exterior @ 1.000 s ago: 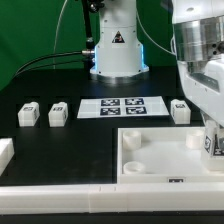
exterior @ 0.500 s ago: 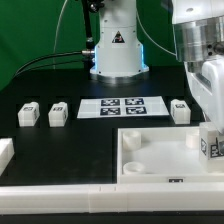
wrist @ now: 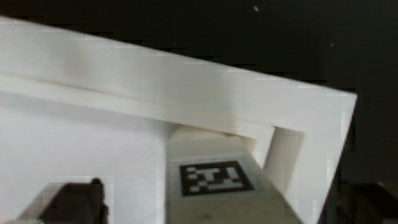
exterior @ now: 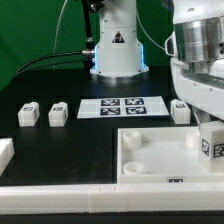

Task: Assemble one leg

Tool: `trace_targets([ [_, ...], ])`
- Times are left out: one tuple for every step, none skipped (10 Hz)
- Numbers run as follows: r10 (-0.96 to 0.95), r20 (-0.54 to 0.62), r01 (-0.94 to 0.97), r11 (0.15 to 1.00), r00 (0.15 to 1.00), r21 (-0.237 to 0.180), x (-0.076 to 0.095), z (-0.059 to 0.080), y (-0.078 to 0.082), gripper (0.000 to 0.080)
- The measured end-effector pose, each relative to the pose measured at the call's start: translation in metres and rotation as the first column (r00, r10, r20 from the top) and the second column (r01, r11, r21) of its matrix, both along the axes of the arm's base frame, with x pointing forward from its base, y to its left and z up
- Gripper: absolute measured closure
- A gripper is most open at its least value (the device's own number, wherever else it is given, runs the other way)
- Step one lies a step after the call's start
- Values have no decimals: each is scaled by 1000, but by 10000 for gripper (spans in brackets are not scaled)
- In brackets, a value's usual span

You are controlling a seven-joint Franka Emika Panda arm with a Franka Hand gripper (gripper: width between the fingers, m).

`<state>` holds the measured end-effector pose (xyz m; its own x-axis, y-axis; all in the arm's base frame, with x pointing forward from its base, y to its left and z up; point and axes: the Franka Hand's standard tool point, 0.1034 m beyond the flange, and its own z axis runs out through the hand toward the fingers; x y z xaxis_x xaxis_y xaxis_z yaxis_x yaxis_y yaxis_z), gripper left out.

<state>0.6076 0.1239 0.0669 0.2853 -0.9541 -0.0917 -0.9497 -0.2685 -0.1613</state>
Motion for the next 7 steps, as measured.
trace_targets([
  [118,14,-118,993,993,-15,1,1,0,150],
  [172,20,-171,985,985,-22,1,1,2,150],
  [305,30,-303,951,952,-52,1,2,2,150],
  [414,35,-411,908,909,-78,1,2,3,150],
  [510,33,-504,857,860,-106,1,2,3,150],
  [621,28,-612,779,784,-137,1,2,3,150],
  [683,26,-672,725,730,-151,2,1,0,150],
])
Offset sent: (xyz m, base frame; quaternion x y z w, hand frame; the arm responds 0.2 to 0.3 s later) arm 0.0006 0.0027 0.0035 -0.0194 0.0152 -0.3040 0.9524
